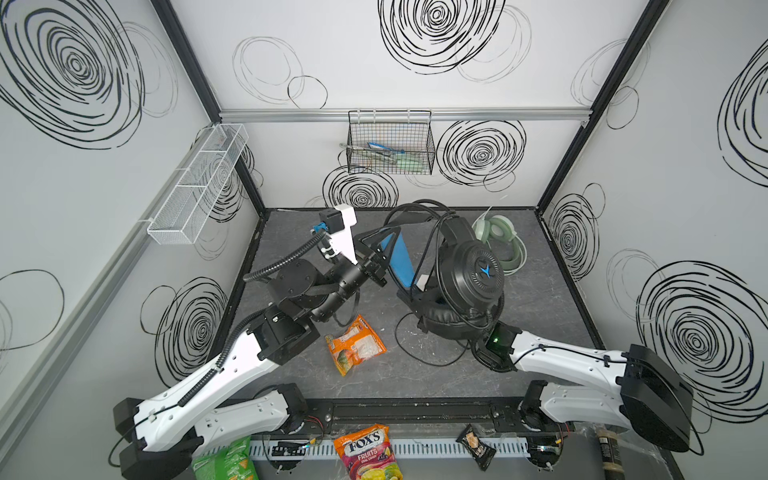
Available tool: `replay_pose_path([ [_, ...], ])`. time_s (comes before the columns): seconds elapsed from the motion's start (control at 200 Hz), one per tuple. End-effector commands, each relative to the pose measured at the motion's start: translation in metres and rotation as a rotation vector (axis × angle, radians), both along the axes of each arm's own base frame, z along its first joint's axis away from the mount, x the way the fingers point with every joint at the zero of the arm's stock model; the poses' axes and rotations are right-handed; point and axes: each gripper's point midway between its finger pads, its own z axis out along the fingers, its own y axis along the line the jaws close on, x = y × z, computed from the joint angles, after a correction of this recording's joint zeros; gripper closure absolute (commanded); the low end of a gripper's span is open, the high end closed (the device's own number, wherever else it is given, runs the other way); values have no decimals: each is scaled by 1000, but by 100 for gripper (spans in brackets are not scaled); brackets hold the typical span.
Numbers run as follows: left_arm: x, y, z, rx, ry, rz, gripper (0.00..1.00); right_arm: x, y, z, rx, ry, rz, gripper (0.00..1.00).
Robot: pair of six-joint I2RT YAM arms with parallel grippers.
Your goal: Wrap the headphones
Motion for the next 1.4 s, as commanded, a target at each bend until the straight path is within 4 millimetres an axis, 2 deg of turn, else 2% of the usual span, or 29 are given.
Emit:
replay_pose_path([
  [0.0,-19,34,76,-266,-124,15,100,-5,3,-2,26,11,20,91],
  [0.2,-14,41,82,-297,-118,52,100,-2,6,-10,24,39,19,90],
  [0.31,-8,45,78,-318,-98,88,100,1,10,-16,26,72,8,91],
  [0.5,2,62,65,-356,-68,197,100,14,20,-37,-43,156,-70,95],
  [0.835,19,81,61,-292,-94,404,100,2,32,-69,-127,243,-158,100],
  [1.091,36,85,53,-170,-134,576,100,-19,32,-71,-168,221,-155,100],
  [1.131,37,91,55,-164,-151,623,100,-21,31,-72,-181,213,-162,100],
  [1.246,46,96,46,-66,-175,749,100,-28,29,-74,-212,188,-170,100],
  [1.396,53,94,35,49,-216,835,100,-34,28,-68,-249,133,-184,100],
])
